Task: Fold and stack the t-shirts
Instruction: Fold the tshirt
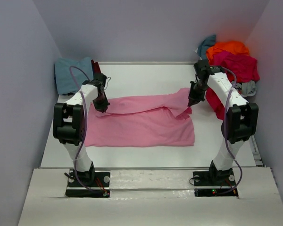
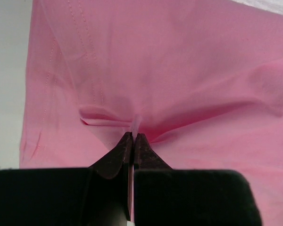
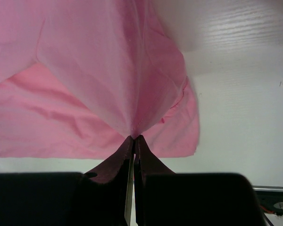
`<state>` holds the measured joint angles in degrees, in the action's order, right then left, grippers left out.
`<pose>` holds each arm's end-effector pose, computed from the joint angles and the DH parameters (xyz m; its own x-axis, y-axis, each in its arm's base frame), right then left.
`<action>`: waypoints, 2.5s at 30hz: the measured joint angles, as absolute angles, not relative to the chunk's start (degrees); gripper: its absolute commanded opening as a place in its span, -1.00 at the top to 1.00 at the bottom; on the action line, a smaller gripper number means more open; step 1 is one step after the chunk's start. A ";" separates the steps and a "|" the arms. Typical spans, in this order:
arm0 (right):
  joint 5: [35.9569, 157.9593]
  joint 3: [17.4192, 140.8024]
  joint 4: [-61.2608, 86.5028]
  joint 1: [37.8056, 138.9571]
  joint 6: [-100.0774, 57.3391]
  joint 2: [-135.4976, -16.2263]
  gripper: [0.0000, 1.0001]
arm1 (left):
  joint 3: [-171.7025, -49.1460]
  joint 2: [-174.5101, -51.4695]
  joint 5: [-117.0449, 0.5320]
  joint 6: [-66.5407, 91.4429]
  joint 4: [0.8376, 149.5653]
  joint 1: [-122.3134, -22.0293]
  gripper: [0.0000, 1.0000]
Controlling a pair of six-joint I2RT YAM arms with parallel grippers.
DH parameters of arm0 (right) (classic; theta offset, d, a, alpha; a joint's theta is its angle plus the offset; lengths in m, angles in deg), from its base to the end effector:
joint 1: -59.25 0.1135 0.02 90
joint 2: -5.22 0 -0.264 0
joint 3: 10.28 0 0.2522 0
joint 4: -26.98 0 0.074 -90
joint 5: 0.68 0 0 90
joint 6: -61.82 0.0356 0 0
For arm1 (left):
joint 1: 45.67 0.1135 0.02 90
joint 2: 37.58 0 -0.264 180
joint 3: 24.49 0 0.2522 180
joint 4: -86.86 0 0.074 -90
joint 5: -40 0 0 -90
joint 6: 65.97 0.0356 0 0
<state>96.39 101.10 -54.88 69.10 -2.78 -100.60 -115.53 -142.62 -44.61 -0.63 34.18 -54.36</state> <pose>0.3627 0.0674 0.2857 -0.9498 0.2671 -0.1627 0.2313 0.9500 0.2096 0.3727 -0.0536 0.2069 -0.8724 -0.2869 -0.3958 -0.2755 0.9574 -0.0868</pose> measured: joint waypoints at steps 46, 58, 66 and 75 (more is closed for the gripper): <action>95.80 106.50 -51.91 75.51 -5.53 -114.70 0.09 | -115.40 -140.43 -44.32 -5.49 33.35 -58.36 -0.08; 96.28 105.30 -50.27 75.51 -5.99 -114.59 0.09 | -106.11 -132.32 -47.93 -10.73 34.07 -57.79 -0.10; 96.63 101.28 -49.06 75.51 -6.03 -113.67 0.08 | -101.87 -132.21 -52.96 -12.35 39.32 -54.86 -0.10; 96.52 100.82 -49.06 75.51 -5.99 -111.51 0.08 | -100.41 -132.21 -55.60 -11.98 43.30 -50.01 -0.12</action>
<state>96.52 100.82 -49.06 75.51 -5.99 -111.51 -100.41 -132.21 -55.60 -11.98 43.30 -50.01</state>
